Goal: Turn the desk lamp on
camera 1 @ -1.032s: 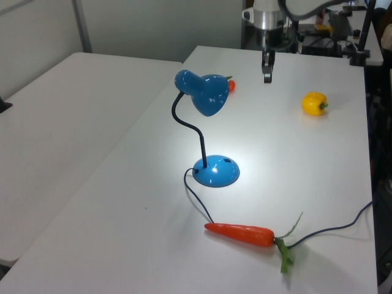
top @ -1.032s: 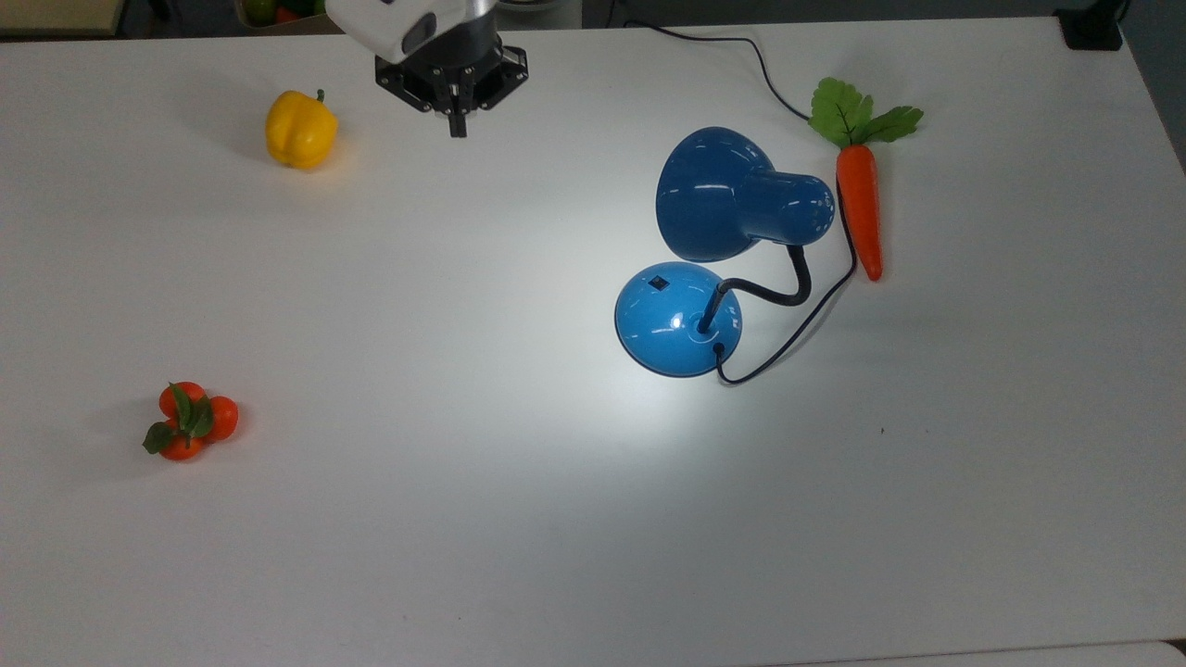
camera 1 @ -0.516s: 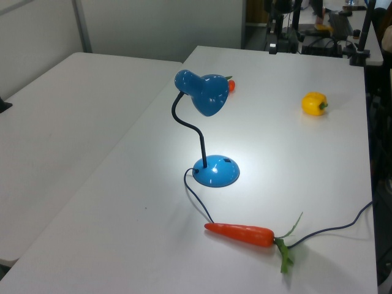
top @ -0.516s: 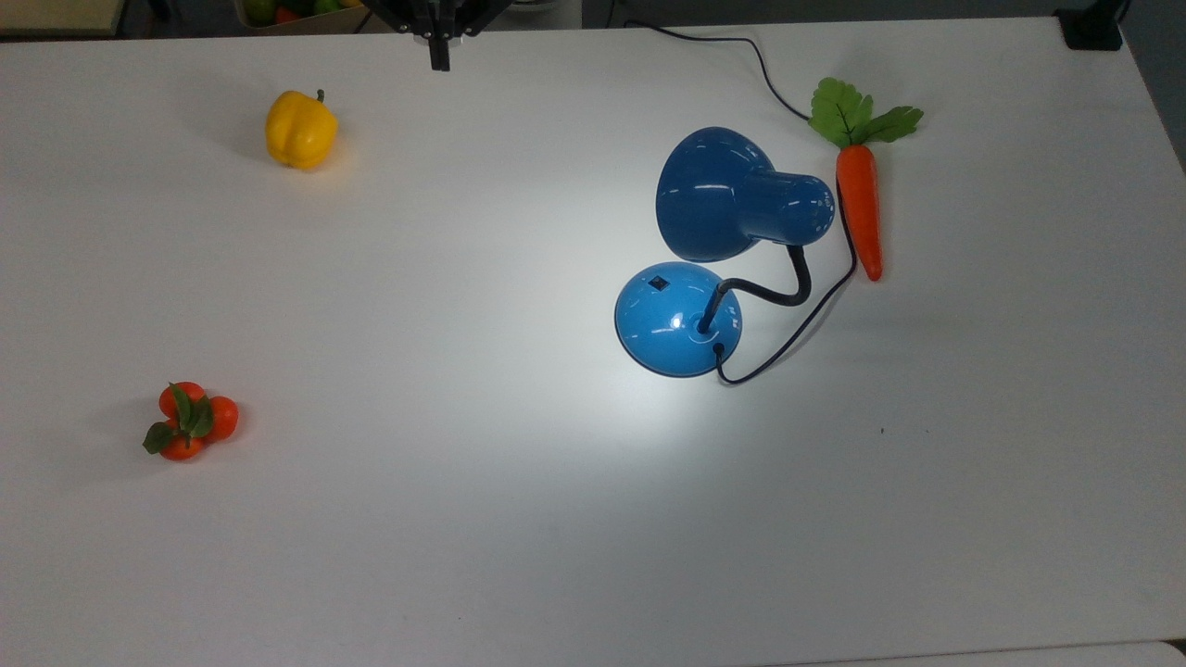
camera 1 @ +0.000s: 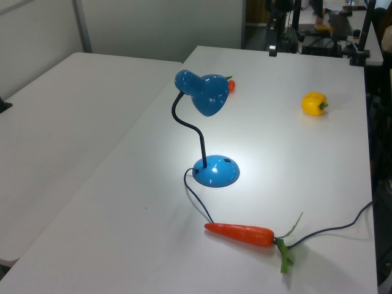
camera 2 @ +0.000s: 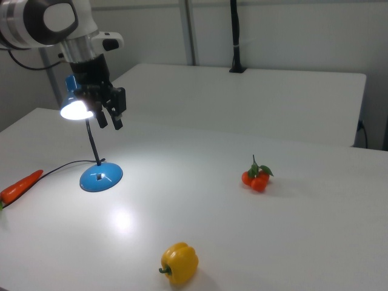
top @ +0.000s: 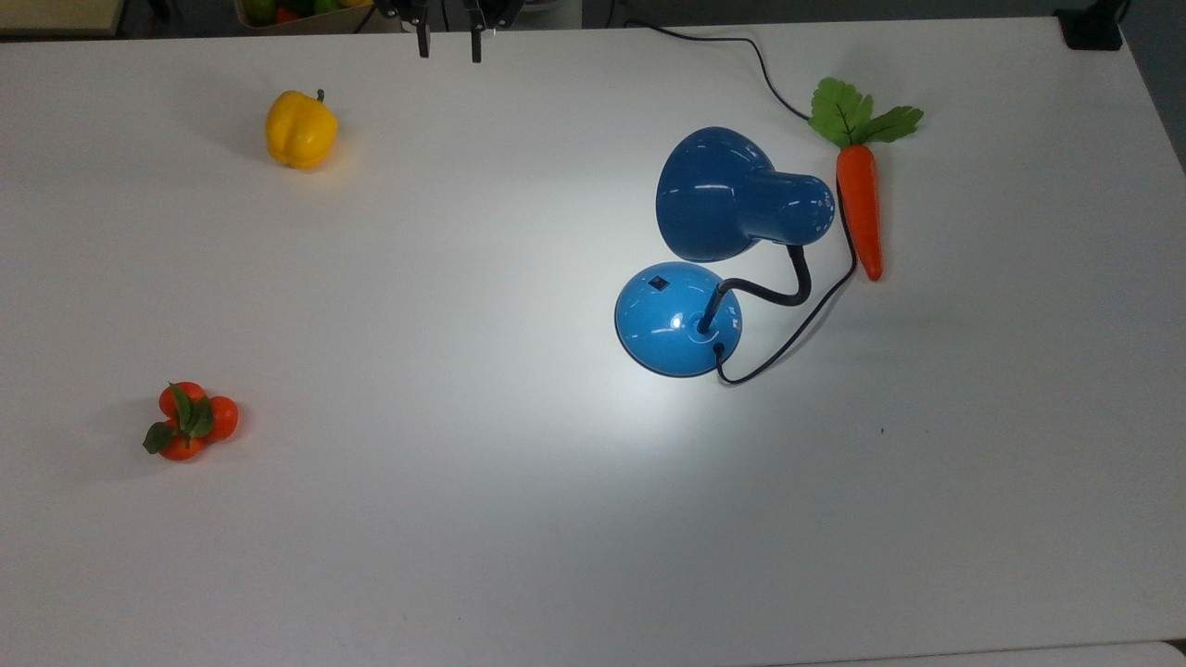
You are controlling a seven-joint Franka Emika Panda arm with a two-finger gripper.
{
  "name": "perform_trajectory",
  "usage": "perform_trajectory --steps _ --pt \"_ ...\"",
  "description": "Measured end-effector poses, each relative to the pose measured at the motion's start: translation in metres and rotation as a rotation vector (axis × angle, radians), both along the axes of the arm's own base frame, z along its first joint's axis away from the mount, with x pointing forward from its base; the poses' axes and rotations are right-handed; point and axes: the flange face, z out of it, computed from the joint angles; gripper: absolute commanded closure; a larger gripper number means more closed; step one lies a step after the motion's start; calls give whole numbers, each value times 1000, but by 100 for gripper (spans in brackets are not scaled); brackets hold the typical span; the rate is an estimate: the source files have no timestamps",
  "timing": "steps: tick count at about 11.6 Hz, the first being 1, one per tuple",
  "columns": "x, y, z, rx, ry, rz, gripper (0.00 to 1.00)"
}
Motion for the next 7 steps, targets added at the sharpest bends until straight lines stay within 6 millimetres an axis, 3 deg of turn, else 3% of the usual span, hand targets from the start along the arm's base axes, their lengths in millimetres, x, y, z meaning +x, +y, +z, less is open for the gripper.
perform_trajectory --steps 1,7 --pt "-2 -4 0 -1 10 -7 0" --pt "-8 -10 11 0 2 -19 0"
